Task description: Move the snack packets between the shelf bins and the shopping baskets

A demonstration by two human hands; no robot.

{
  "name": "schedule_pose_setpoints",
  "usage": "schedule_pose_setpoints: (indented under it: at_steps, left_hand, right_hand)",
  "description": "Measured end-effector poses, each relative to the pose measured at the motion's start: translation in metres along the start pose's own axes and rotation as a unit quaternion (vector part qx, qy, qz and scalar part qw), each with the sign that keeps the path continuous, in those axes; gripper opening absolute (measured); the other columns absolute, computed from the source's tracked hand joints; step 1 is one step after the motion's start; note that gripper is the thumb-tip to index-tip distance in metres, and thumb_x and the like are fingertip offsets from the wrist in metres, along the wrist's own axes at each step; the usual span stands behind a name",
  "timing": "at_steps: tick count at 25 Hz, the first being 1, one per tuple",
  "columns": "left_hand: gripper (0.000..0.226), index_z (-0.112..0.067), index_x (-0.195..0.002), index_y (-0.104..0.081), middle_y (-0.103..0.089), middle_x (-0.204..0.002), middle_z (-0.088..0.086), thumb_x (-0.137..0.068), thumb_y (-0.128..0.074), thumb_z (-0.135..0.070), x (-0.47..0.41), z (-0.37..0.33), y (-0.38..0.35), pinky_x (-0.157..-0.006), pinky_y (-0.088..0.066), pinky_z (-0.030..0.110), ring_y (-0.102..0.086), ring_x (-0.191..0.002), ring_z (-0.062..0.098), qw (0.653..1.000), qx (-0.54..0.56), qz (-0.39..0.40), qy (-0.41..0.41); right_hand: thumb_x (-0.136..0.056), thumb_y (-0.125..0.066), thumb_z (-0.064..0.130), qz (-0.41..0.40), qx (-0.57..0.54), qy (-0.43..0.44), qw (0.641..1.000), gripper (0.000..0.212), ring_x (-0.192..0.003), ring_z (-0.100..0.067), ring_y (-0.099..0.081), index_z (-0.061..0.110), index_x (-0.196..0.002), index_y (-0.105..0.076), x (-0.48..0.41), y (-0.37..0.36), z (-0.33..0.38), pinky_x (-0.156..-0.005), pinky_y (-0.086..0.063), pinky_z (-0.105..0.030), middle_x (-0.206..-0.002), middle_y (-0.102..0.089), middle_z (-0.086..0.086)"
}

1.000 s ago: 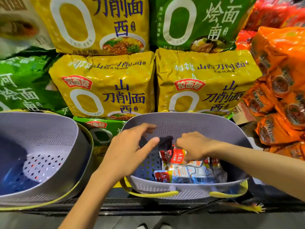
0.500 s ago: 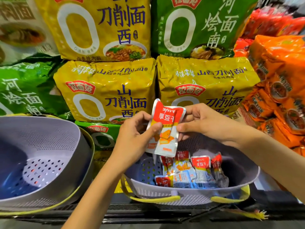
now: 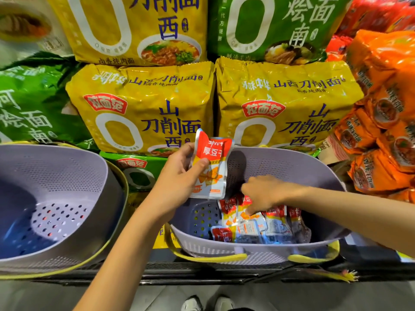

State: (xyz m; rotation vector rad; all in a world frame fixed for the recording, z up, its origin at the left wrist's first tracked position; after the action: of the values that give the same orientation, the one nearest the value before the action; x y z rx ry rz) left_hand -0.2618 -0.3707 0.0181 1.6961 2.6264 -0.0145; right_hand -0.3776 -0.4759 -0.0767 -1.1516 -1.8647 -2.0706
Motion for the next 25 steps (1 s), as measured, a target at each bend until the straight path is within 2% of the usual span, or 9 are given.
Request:
schedule_pose_setpoints:
  at_steps: [2, 7, 9, 11, 14, 17, 18, 22, 25]
  left_hand:
    - [0.019, -0.022, -0.106, -0.058, -0.071, -0.098, -0.005, -0.095, -0.049, -0.009, 0.002, -0.001, -0.001, -0.074, -0.055, 0.02, -0.069, -0.087, 0.005, 1.0, -0.005, 0.008, 0.001]
    - [0.022, -0.026, -0.103, -0.059, -0.07, -0.095, -0.008, -0.095, -0.049, -0.008, 0.002, -0.003, 0.002, -0.074, -0.054, 0.019, -0.068, -0.087, 0.005, 1.0, -0.015, -0.006, -0.009]
    - [0.022, -0.026, -0.104, -0.059, -0.071, -0.097, -0.007, -0.095, -0.049, -0.008, 0.002, -0.004, 0.001, -0.074, -0.054, 0.019, -0.068, -0.089, 0.006, 1.0, -0.018, -0.004, -0.015]
    - [0.023, -0.028, -0.104, -0.059, -0.071, -0.097, -0.009, -0.095, -0.049, -0.009, 0.002, -0.003, 0.002, -0.074, -0.054, 0.018, -0.068, -0.089, 0.006, 1.0, -0.019, -0.007, -0.016]
    - [0.024, -0.03, -0.102, -0.058, -0.072, -0.092, -0.013, -0.094, -0.05, -0.009, 0.001, -0.004, 0.001, -0.073, -0.054, 0.018, -0.068, -0.089, 0.005, 1.0, -0.014, -0.008, -0.02]
    - [0.025, -0.031, -0.103, -0.058, -0.071, -0.095, -0.011, -0.094, -0.05, -0.009, 0.001, -0.004, 0.002, -0.076, -0.054, 0.02, -0.068, -0.091, 0.006, 1.0, -0.011, -0.01, -0.025]
    - [0.025, -0.031, -0.103, -0.058, -0.071, -0.097, -0.01, -0.094, -0.05, -0.009, 0.001, -0.004, 0.001, -0.078, -0.054, 0.021, -0.068, -0.093, 0.007, 1.0, -0.009, -0.01, -0.026]
    - [0.025, -0.028, -0.106, -0.058, -0.071, -0.096, -0.01, -0.094, -0.049, -0.008, 0.001, -0.003, 0.001, -0.081, -0.054, 0.022, -0.067, -0.093, 0.008, 1.0, -0.007, -0.005, -0.023]
    - [0.026, -0.027, -0.109, -0.058, -0.072, -0.096, -0.009, -0.094, -0.049, -0.008, 0.001, -0.002, 0.0, -0.076, -0.054, 0.019, -0.068, -0.092, 0.006, 1.0, -0.004, 0.0, -0.014]
  right_hand:
    - [-0.085, -0.064, 0.041, 0.014, 0.055, 0.011, 0.998, 0.036, -0.073, -0.021, -0.047, 0.01, -0.078, -0.045, -0.006, -0.009, 0.007, -0.06, -0.041, -0.032, -0.08, -0.048, -0.004]
    - [-0.077, -0.071, 0.045, 0.012, 0.064, 0.003, 0.998, 0.046, -0.09, -0.024, -0.052, 0.009, -0.098, -0.052, -0.008, -0.007, 0.005, -0.069, -0.039, -0.033, -0.096, -0.051, -0.008]
    - [-0.079, -0.07, 0.031, -0.034, 0.064, 0.001, 0.997, 0.028, -0.089, -0.026, -0.054, 0.013, -0.089, -0.051, -0.005, 0.005, 0.004, -0.067, -0.038, -0.033, -0.091, -0.053, -0.005]
    - [-0.08, -0.059, 0.013, -0.083, 0.027, 0.003, 0.996, 0.013, -0.085, -0.027, -0.055, 0.018, -0.077, -0.048, 0.0, 0.014, 0.001, -0.065, -0.039, -0.032, -0.088, -0.055, -0.006]
    - [-0.081, -0.058, 0.015, -0.061, 0.014, 0.037, 0.997, 0.008, -0.084, -0.024, -0.051, 0.018, -0.086, -0.053, 0.006, 0.0, 0.007, -0.065, -0.039, -0.032, -0.095, -0.052, -0.005]
    - [-0.078, -0.071, 0.035, 0.031, 0.071, 0.012, 0.997, 0.052, -0.096, -0.026, -0.056, 0.01, -0.116, -0.046, 0.001, -0.025, 0.003, -0.069, -0.042, -0.033, -0.107, -0.054, -0.008]
    - [-0.077, -0.073, 0.038, 0.044, 0.073, 0.006, 0.996, 0.059, -0.099, -0.026, -0.055, 0.009, -0.12, -0.045, -0.001, -0.026, 0.001, -0.072, -0.042, -0.033, -0.111, -0.055, -0.009]
    - [-0.075, -0.075, 0.037, 0.064, 0.054, 0.009, 0.996, 0.05, -0.097, -0.024, -0.053, 0.009, -0.11, -0.053, -0.004, -0.023, -0.004, -0.078, -0.043, -0.035, -0.106, -0.055, -0.008]
    - [-0.074, -0.072, 0.017, 0.042, -0.068, 0.038, 0.996, 0.017, -0.069, -0.01, -0.047, 0.013, -0.075, -0.055, 0.008, 0.002, -0.012, -0.062, -0.035, -0.03, -0.07, -0.053, 0.002]
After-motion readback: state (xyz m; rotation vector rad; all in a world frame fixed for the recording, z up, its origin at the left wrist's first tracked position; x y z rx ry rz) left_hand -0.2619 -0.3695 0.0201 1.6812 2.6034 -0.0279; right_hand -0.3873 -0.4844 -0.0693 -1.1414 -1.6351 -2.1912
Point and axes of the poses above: each hand's wrist, its own x-axis away from the middle knuckle, its own y-axis out of the back of the hand, z = x × y, the point moved 8 cm from there along -x, towards the middle knuckle
